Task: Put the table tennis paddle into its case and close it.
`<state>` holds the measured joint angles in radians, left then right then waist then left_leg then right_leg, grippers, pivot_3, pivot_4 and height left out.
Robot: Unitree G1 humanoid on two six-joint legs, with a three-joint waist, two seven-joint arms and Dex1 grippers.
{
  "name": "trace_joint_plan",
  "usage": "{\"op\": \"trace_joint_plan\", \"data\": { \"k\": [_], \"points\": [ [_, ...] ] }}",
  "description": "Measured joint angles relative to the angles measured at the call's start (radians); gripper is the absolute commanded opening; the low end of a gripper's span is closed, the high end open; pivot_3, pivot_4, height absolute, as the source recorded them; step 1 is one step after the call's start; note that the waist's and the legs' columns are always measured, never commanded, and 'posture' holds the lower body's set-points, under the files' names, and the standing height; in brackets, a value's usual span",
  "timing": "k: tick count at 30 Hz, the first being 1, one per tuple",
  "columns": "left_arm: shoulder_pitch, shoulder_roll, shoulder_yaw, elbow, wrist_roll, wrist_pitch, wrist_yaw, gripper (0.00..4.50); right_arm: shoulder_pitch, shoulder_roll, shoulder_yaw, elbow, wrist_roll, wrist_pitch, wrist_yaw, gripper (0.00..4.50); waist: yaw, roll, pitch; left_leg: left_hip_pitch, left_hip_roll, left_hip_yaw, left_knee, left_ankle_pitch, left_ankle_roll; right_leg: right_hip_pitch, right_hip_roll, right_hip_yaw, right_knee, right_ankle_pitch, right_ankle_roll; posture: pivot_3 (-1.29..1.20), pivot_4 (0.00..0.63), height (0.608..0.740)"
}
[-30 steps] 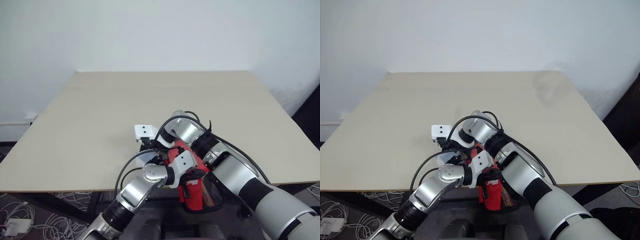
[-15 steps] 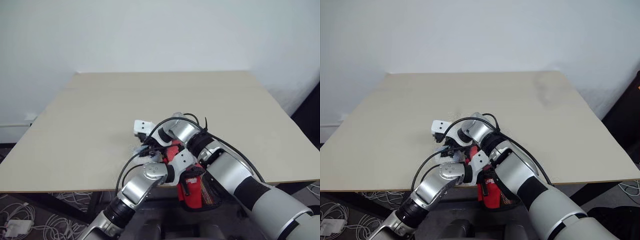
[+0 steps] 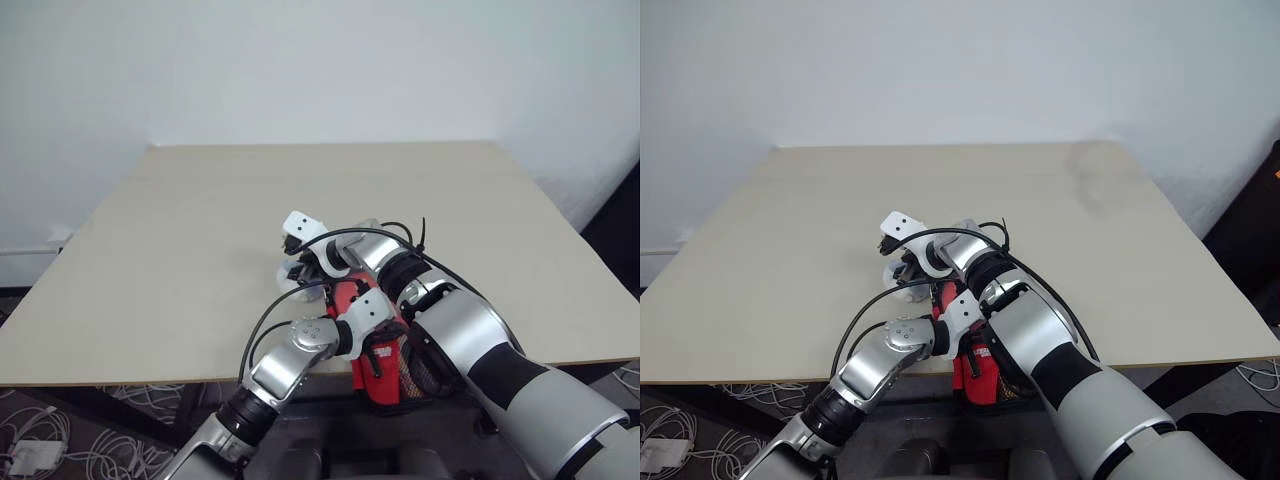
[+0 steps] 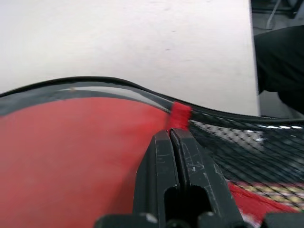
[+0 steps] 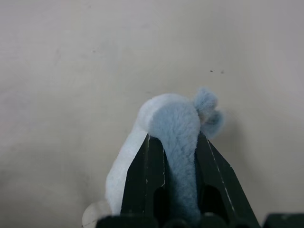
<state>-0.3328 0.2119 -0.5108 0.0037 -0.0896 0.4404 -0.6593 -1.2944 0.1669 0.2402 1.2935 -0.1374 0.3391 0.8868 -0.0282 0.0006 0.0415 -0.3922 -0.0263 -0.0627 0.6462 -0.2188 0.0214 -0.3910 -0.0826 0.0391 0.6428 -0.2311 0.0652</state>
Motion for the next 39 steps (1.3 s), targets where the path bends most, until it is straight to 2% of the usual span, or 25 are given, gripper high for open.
{"op": "trace_joint_plan", "data": {
  "k": [8, 21, 26, 34, 39],
  "points": [
    [-0.010, -0.001, 0.027, 0.025, 0.003, -0.004, 0.010, 0.00, 0.000, 0.001, -0.061, 0.000, 0.019, 0.037, -0.041, 0.14, -0.019, 0.000, 0.000, 0.000, 0.000, -0.002, -0.001, 0.001, -0.001, 0.000, 0.000, 0.000, 0.000, 0.000, 0.000, 0.00, 0.000, 0.740],
    [-0.009, 0.001, 0.027, 0.024, 0.003, -0.008, 0.009, 0.00, -0.005, 0.002, -0.243, 0.035, 0.134, 0.128, -0.287, 0.14, -0.019, 0.000, 0.000, 0.000, 0.000, -0.002, -0.001, 0.001, -0.001, 0.000, 0.000, 0.000, 0.000, 0.000, 0.000, 0.00, 0.000, 0.740],
    [0.000, 0.005, 0.033, 0.016, 0.002, -0.009, 0.010, 0.00, -0.006, 0.001, -0.337, 0.044, 0.198, 0.168, -0.385, 0.14, -0.021, 0.000, 0.000, 0.000, 0.000, -0.002, -0.001, 0.001, -0.001, 0.000, 0.001, 0.000, 0.000, 0.000, 0.000, 0.00, 0.000, 0.740],
    [0.049, 0.037, 0.092, -0.027, -0.003, -0.004, 0.018, 0.00, -0.030, -0.010, -0.580, 0.057, 0.388, 0.256, -0.574, 0.14, -0.029, 0.001, 0.000, 0.000, 0.002, -0.002, -0.003, 0.001, -0.001, -0.001, 0.003, 0.001, 0.000, 0.000, -0.002, 0.00, 0.000, 0.740],
    [0.065, 0.058, 0.130, -0.049, -0.003, 0.017, 0.029, 0.00, -0.030, -0.010, -0.641, 0.061, 0.433, 0.273, -0.618, 0.14, -0.031, 0.001, 0.000, 0.000, 0.002, -0.002, -0.003, 0.001, -0.001, -0.001, 0.003, 0.001, 0.000, -0.001, -0.002, 0.00, 0.000, 0.740]
  ]
}}
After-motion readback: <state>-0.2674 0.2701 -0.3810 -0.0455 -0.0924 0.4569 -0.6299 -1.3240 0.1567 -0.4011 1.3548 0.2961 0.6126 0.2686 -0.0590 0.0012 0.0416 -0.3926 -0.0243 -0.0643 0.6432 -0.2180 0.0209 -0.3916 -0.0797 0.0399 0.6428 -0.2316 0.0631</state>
